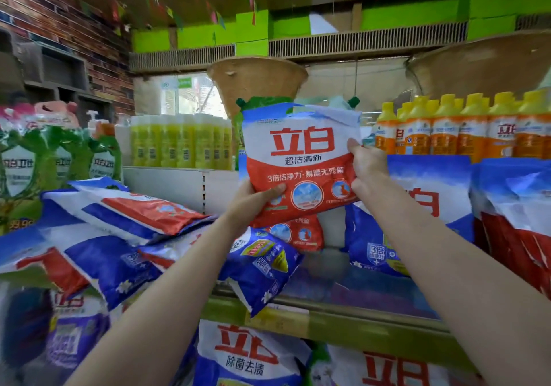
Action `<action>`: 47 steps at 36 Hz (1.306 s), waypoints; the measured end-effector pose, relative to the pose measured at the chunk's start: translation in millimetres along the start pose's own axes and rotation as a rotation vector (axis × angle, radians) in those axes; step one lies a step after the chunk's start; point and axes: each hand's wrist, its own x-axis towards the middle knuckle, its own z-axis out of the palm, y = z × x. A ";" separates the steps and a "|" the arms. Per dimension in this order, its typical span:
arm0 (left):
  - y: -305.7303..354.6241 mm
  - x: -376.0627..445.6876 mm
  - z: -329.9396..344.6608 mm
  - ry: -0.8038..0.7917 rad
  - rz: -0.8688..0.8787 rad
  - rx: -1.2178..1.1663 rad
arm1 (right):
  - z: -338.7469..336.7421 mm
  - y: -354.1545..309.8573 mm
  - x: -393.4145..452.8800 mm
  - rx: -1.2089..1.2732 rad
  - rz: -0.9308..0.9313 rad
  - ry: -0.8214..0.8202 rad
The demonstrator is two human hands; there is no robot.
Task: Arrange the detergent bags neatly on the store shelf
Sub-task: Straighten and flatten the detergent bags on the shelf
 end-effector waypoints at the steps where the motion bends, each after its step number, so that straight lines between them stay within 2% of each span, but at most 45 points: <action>1: -2.1 0.3 0.9 0.016 0.014 -0.037 | -4.0 -1.1 0.4 -0.001 0.007 -0.034; 4: -0.1 4.6 0.2 0.061 -0.008 -0.079 | -17.2 -2.2 2.6 0.055 0.040 -0.175; 6: 4.7 6.7 -1.0 0.068 -0.020 -0.049 | -23.9 -0.2 6.1 0.048 0.009 -0.209; 8: 8.8 9.5 -3.6 0.074 -0.037 0.004 | -28.6 -0.1 10.0 -0.008 -0.089 -0.147; 13: 10.2 13.0 -6.8 0.074 -0.075 0.114 | -35.8 0.3 22.7 -0.433 -0.374 0.079; 16: 9.0 12.5 -5.1 0.098 -0.093 0.111 | -35.5 -0.9 14.6 -0.462 -0.348 0.049; 18: 6.6 13.8 -6.9 0.136 -0.111 0.088 | -36.6 -4.7 1.7 -0.390 -0.196 -0.097; 22: 5.3 18.1 -11.7 0.222 -0.141 0.010 | -39.4 0.4 -18.6 -0.461 0.069 -0.546; 24: 6.3 19.1 -12.2 0.240 -0.145 0.013 | -36.1 8.3 -21.9 -0.387 0.125 -0.711; 26: 6.9 21.6 -13.8 0.233 -0.152 0.023 | -29.7 15.3 -23.1 -0.330 0.113 -0.764; 31: 13.0 25.4 -20.4 0.103 -0.235 0.033 | -19.9 28.3 -14.3 -0.319 0.056 -0.680; 35: 13.5 25.5 -31.8 -0.145 -0.179 0.117 | -19.6 35.2 -10.1 -0.323 -0.016 -0.628; 40: 20.1 22.7 -34.5 -0.233 -0.132 0.265 | -20.3 43.6 -9.9 -0.310 -0.057 -0.610; 43: 22.8 27.6 -34.6 -0.191 -0.093 0.305 | -15.5 47.7 -9.2 -0.298 -0.064 -0.588; 47: 17.5 38.2 -35.7 0.020 -0.043 0.380 | -3.8 54.3 -6.5 -0.303 -0.080 -0.549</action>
